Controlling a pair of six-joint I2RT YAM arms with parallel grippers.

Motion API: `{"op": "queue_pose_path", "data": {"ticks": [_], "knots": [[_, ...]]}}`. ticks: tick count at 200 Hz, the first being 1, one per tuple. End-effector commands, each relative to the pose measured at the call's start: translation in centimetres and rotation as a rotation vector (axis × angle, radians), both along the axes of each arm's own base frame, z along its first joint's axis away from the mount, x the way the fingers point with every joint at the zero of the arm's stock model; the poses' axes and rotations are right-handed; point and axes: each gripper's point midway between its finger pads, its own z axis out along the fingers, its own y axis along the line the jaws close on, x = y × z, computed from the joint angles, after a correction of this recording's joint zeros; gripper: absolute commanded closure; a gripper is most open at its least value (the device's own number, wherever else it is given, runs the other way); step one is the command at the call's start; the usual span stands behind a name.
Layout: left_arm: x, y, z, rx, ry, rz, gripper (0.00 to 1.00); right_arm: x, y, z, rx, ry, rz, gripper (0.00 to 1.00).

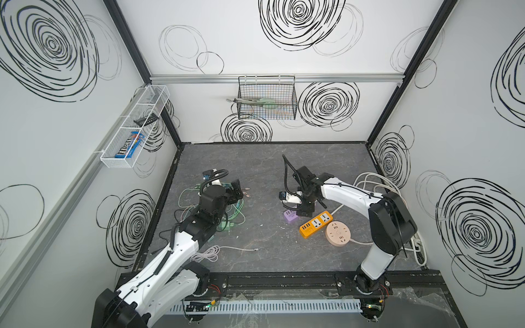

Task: Insert the plug
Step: 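Reach the right gripper to the purple power strip and grasp it, then lift the purple power strip with the right gripper and carry it farther from the robot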

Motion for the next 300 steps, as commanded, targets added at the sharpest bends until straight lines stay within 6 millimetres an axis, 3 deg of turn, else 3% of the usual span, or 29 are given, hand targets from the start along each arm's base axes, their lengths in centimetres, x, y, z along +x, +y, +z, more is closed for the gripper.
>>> {"op": "queue_pose_path", "data": {"ticks": [1,96,133,166,200,271,300], "knots": [[0.1,0.6,0.3,-0.023,-0.02,0.031,0.04,-1.2,-0.4,0.2,-0.054,0.043,0.071,0.13],[-0.2,0.8,1.2,-0.053,-0.1,0.02,0.04,0.8,-0.4,-4.0,-0.116,-0.018,0.084,0.18],[-0.2,0.9,0.9,-0.053,-0.09,0.025,0.04,0.8,-0.3,-4.7,-0.129,-0.008,0.093,0.29],[-0.3,0.8,0.8,-0.064,-0.09,0.02,0.04,1.6,0.3,-4.2,-0.133,-0.101,0.113,0.45],[-0.4,0.5,0.7,-0.07,-0.083,0.007,0.04,2.7,0.6,-3.2,-0.15,-0.229,0.128,0.55],[0.2,-0.6,-0.3,-0.055,-0.031,-0.038,0.04,3.3,2.4,-0.3,-0.036,-0.355,0.147,0.73],[0.4,-1.2,-0.6,-0.057,-0.01,-0.063,0.04,5.1,3.0,0.4,0.038,-0.384,0.117,0.76]]}}
